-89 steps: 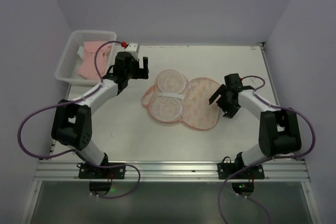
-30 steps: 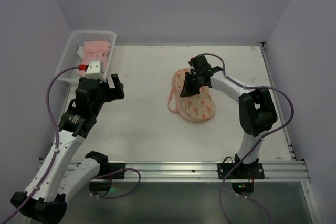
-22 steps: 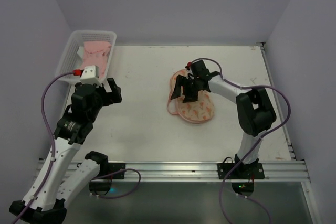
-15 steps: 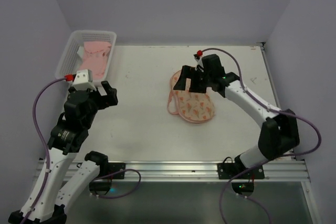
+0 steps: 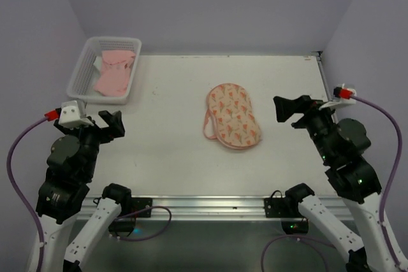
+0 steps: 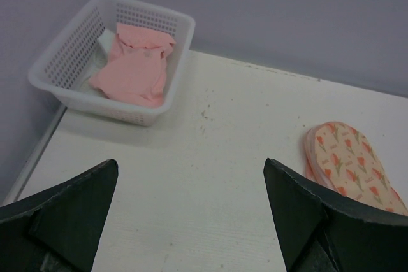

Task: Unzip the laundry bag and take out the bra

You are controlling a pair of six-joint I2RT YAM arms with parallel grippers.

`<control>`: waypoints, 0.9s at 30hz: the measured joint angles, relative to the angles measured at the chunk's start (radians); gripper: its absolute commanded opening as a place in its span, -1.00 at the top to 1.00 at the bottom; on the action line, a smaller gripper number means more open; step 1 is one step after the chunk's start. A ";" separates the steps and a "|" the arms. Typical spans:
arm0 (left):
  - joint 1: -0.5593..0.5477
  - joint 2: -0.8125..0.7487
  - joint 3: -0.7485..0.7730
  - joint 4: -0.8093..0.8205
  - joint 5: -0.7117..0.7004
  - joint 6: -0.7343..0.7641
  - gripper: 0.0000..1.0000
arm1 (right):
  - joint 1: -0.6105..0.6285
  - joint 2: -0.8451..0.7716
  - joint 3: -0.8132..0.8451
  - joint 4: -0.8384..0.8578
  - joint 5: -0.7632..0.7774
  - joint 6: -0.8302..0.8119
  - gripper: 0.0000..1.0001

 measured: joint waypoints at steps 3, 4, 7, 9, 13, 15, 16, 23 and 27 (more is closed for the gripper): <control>0.000 -0.060 0.000 -0.002 -0.026 0.034 -1.00 | 0.000 -0.135 -0.042 -0.029 0.080 -0.016 -0.97; 0.000 -0.076 0.000 -0.001 -0.033 0.044 -1.00 | 0.000 -0.181 -0.060 -0.039 0.105 -0.023 -0.97; 0.000 -0.112 -0.007 -0.001 -0.050 0.058 -1.00 | 0.000 -0.299 -0.105 -0.066 0.165 -0.035 -0.97; 0.000 -0.133 -0.020 -0.001 -0.053 0.063 -1.00 | 0.000 -0.353 -0.134 -0.084 0.188 -0.040 -0.97; 0.000 -0.178 -0.063 -0.003 -0.055 0.066 -1.00 | 0.000 -0.431 -0.185 -0.130 0.208 -0.042 -0.97; 0.000 -0.198 -0.078 -0.003 -0.057 0.066 -1.00 | 0.000 -0.467 -0.208 -0.151 0.214 -0.042 -0.97; 0.000 -0.208 -0.082 -0.002 -0.058 0.066 -1.00 | 0.000 -0.483 -0.216 -0.161 0.215 -0.042 -0.97; 0.000 -0.229 -0.085 -0.002 -0.072 0.066 -1.00 | 0.000 -0.536 -0.238 -0.181 0.215 -0.042 -0.97; 0.000 -0.229 -0.086 -0.003 -0.077 0.066 -1.00 | 0.000 -0.538 -0.251 -0.180 0.214 -0.042 -0.97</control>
